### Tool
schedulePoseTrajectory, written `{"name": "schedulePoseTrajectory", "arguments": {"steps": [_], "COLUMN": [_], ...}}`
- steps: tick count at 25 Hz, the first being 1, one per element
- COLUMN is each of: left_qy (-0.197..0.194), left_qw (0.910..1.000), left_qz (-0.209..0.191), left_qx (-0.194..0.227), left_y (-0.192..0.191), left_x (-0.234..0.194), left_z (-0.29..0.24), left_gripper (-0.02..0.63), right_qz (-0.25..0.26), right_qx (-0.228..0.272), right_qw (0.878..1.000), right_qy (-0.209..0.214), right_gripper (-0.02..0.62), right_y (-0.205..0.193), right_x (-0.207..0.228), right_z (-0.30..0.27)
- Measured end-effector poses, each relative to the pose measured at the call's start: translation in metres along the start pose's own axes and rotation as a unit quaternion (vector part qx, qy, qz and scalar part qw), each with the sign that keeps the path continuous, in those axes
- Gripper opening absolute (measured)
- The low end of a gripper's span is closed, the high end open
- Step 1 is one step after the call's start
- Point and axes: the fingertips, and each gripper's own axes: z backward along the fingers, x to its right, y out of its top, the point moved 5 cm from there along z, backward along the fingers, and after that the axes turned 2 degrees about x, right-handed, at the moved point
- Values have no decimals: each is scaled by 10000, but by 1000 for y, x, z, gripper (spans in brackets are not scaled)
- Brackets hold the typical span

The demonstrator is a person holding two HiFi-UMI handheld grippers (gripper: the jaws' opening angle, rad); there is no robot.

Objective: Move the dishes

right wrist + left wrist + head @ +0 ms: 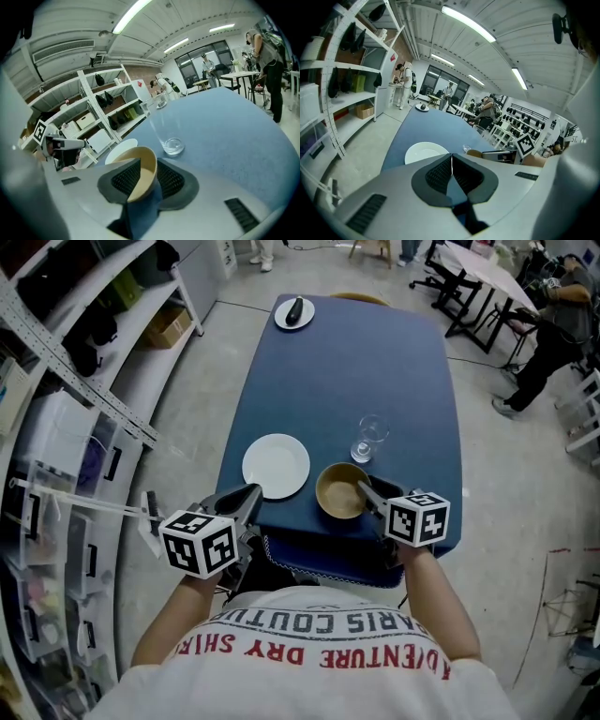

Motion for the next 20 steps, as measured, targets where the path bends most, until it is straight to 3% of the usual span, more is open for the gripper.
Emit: {"name": "schedulePoseTrajectory", "arguments": {"steps": [1, 4, 9, 16, 20], "left_qy": [5, -4, -174, -578, -706], "left_qw": [10000, 10000, 9996, 9970, 9949], "left_qz": [5, -45, -181, -400, -485], "left_qx": [-5, 8, 95, 319, 539], "left_y": [0, 4, 16, 42, 60], "left_x": [0, 4, 21, 54, 65], "left_z": [0, 1, 1, 6, 14], "left_gripper": [29, 28, 28, 28, 29], "right_qz": [-26, -38, 288, 1189, 1354], "right_qx": [42, 217, 660, 1429, 1673], "right_qw": [10000, 9997, 9971, 9815, 9754], "right_qy": [12, 98, 239, 464, 475], "right_gripper": [128, 186, 241, 241, 188], "right_y": [0, 4, 25, 68, 82], "right_x": [0, -2, -9, -35, -49], "right_z": [1, 6, 32, 81, 98]}}
